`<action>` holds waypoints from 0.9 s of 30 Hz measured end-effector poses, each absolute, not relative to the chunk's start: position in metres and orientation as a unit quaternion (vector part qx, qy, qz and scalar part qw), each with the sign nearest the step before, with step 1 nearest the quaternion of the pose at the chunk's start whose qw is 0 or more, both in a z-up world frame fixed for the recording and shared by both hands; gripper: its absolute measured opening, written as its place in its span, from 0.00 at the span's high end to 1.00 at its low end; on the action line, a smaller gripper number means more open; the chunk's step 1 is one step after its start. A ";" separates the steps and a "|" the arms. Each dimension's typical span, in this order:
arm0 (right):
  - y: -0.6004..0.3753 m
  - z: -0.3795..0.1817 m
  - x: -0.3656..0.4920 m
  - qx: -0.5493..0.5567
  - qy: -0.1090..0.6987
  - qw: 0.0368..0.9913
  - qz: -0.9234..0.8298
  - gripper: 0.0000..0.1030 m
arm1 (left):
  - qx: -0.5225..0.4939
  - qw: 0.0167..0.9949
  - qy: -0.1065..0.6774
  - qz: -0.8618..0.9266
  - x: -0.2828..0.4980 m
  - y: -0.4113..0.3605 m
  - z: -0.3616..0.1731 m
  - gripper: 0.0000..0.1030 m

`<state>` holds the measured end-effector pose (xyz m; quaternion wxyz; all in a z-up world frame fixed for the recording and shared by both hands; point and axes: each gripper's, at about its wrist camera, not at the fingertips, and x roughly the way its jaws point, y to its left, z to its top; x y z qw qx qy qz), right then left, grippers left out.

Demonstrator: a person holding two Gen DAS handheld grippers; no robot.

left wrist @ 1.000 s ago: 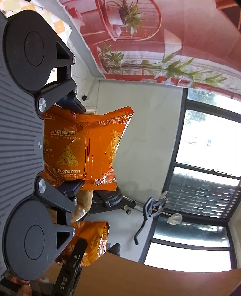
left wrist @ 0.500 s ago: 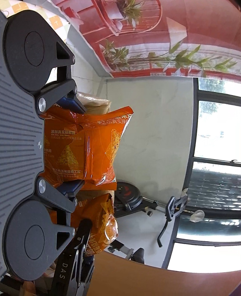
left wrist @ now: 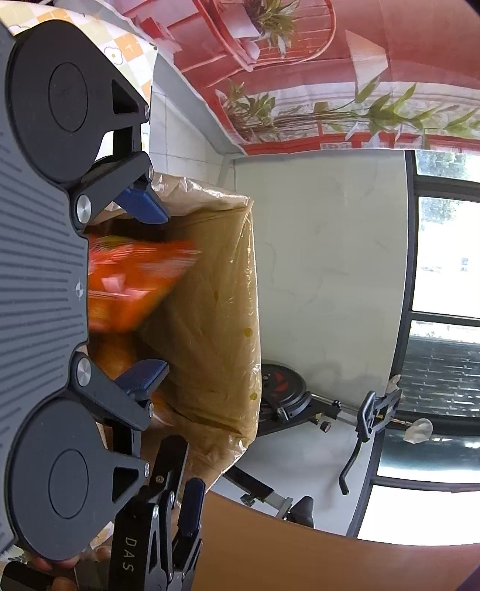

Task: Organize snacks

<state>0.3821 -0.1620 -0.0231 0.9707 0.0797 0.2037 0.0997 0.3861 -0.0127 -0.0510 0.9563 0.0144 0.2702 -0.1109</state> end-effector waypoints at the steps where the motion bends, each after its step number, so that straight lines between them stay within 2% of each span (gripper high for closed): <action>1: -0.162 -0.021 0.380 0.079 0.203 0.971 0.096 0.18 | 0.014 0.957 0.269 -0.111 0.383 -0.012 -0.049 0.20; 17: -0.172 0.009 0.289 0.102 0.169 0.978 0.072 0.18 | -0.003 0.974 0.214 -0.077 0.302 0.020 -0.004 0.20; 27: -0.169 -0.009 0.234 0.114 0.178 0.975 0.060 0.18 | -0.033 0.972 0.222 -0.072 0.259 0.044 -0.015 0.20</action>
